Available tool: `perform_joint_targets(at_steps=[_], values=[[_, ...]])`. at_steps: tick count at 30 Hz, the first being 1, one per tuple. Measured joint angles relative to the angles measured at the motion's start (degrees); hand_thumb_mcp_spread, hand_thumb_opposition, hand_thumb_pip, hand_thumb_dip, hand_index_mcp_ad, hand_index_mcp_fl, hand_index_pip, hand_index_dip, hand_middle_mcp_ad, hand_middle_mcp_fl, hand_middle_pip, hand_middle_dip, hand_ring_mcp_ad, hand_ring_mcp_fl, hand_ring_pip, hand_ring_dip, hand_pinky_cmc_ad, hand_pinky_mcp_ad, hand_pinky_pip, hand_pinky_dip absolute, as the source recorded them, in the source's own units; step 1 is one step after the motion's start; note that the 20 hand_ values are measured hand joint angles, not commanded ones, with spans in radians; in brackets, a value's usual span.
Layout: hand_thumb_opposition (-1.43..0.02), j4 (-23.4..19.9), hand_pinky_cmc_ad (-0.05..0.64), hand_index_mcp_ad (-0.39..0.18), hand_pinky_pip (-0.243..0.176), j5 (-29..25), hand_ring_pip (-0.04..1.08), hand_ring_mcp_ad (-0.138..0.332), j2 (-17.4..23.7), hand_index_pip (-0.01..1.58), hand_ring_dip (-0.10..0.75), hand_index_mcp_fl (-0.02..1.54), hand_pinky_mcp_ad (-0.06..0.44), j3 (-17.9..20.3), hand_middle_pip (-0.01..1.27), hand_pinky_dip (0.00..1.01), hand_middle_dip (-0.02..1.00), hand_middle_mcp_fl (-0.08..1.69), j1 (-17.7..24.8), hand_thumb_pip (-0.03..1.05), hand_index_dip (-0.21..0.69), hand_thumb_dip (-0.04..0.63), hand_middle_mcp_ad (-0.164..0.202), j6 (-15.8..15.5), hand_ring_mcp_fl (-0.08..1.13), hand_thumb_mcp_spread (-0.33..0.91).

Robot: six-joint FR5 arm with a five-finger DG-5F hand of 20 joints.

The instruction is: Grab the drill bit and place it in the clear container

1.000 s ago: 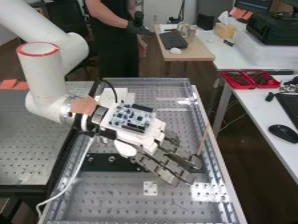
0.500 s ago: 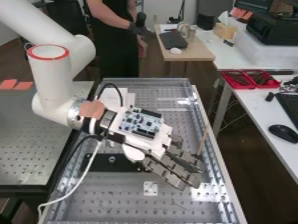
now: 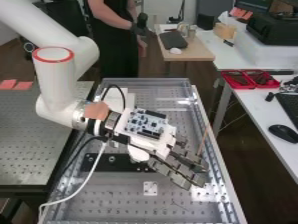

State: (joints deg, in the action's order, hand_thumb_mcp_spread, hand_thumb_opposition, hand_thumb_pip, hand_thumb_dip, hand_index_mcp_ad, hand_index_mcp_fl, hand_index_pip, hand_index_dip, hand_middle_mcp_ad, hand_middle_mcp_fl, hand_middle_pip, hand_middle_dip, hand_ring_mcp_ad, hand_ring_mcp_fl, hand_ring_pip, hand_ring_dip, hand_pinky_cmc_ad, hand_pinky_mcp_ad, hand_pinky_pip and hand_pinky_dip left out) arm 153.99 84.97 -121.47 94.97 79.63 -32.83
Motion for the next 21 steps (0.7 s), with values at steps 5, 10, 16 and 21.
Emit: perform_joint_targets(at_steps=[5,10,16,21], values=[[-0.92,-0.6,0.164,-0.024,-0.093,-0.3,0.07,0.276,-0.4,1.53,-0.021,0.02,0.215,-0.3,0.14,0.18,0.16,0.05,0.3,0.72,0.298,0.3,0.126,0.5,0.01,0.36],[-0.92,-0.7,0.164,-0.024,-0.093,0.7,0.07,0.276,-0.8,1.51,-0.021,0.02,0.215,-0.5,0.13,0.18,0.16,0.05,0.3,0.7,0.293,0.3,0.126,0.4,0.01,0.35],[-0.92,-0.6,0.164,-0.023,-0.093,0.8,0.08,0.274,-1.1,1.46,-0.021,0.03,0.215,-0.8,0.13,0.18,0.16,0.09,0.1,0.68,0.264,0.3,0.115,0.0,0.01,0.39],[-0.92,-0.7,0.164,-0.038,-0.093,1.1,0.08,0.278,-1.4,1.43,-0.021,0.08,0.215,-0.9,0.13,0.18,0.16,0.09,0.0,0.67,0.244,0.3,0.108,-0.5,0.01,0.39]])
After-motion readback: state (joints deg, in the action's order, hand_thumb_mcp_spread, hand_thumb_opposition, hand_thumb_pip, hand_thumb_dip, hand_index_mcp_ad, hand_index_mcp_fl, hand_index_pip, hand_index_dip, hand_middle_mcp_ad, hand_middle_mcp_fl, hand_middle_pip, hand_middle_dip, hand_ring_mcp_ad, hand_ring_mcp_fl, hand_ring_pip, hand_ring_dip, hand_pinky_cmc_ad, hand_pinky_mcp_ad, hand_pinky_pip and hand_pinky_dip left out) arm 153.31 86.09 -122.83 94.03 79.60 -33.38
